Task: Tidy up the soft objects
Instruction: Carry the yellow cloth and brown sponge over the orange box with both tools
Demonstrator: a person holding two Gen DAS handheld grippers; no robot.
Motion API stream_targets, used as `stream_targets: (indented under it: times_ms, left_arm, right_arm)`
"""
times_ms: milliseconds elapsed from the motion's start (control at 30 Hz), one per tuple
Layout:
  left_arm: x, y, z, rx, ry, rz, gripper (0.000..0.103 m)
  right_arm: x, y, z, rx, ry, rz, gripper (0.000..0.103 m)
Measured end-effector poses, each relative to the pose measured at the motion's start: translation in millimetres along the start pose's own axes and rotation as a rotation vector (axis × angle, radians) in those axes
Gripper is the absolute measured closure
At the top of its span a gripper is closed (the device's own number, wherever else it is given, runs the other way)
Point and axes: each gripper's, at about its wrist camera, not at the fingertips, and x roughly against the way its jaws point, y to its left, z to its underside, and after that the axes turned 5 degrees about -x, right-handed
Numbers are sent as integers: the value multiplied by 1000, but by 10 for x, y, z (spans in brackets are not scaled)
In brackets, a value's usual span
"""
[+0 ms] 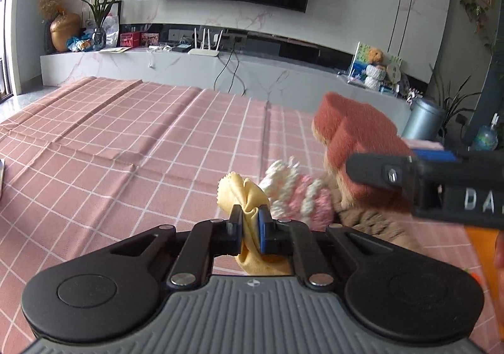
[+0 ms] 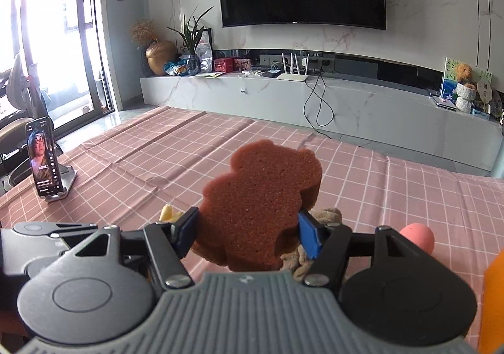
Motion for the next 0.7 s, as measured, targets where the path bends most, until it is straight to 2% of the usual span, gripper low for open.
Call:
stream_targets:
  times_ms: [200, 333, 700]
  left_arm:
    - [335, -201, -100, 35, -41, 86, 93]
    - [515, -400, -140, 56, -45, 199, 93]
    - [812, -1258, -275, -62, -65, 403, 93]
  right_arm:
    - [605, -155, 125, 13, -24, 24, 38]
    - [1022, -340, 226, 12, -43, 77, 38]
    - [1967, -971, 396, 40, -61, 229, 38]
